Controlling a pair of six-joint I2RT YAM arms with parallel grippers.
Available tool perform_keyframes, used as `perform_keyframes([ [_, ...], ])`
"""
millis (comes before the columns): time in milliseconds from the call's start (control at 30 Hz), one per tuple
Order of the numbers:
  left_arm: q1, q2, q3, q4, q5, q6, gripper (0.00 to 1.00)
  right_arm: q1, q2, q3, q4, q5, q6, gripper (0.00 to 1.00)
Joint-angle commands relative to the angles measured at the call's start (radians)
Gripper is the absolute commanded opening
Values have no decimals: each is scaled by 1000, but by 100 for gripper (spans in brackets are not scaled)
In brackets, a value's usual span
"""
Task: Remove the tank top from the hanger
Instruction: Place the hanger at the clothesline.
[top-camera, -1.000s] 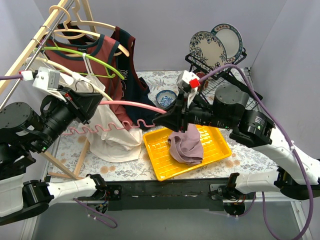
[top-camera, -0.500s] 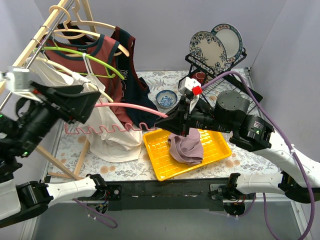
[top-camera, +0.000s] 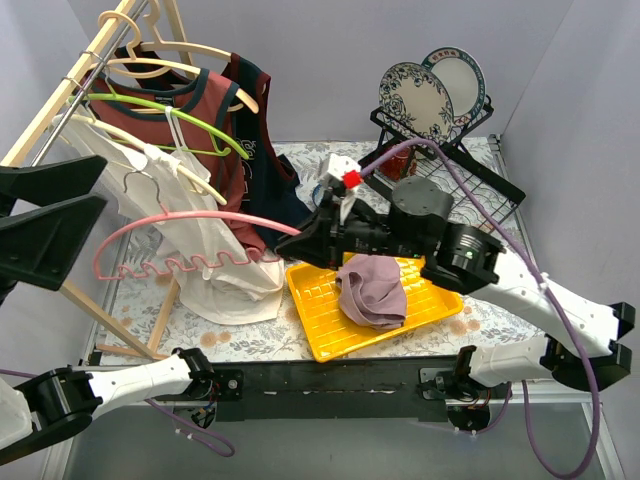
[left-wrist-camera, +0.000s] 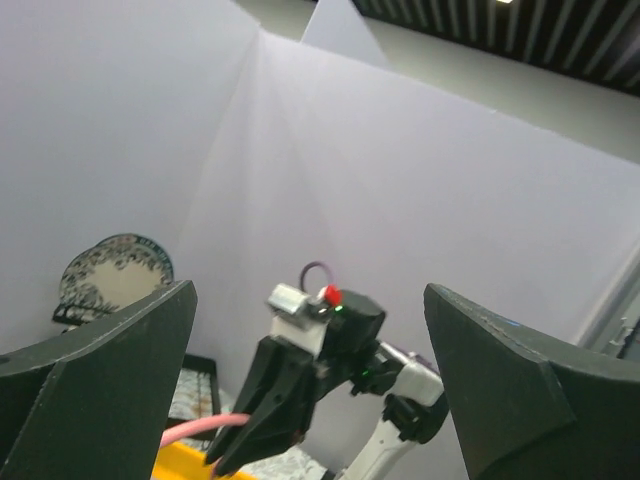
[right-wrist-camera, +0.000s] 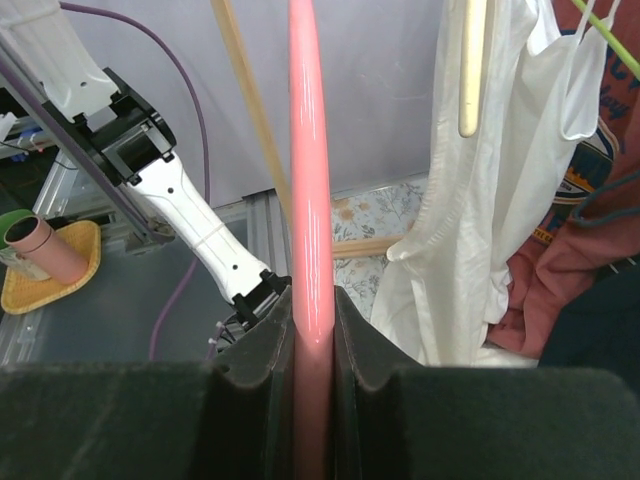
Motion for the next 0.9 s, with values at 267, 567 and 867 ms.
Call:
perform_keyframes([
  [267, 1, -20, 32, 53, 95, -45, 98, 127, 220, 228, 217, 170, -119, 1],
  [567, 3, -24, 52, 45, 92, -7, 98, 195, 357, 425, 176, 291, -222, 1],
  [867, 3, -53, 15, 46, 73, 1, 98, 202, 418, 491, 205, 324, -284, 1],
])
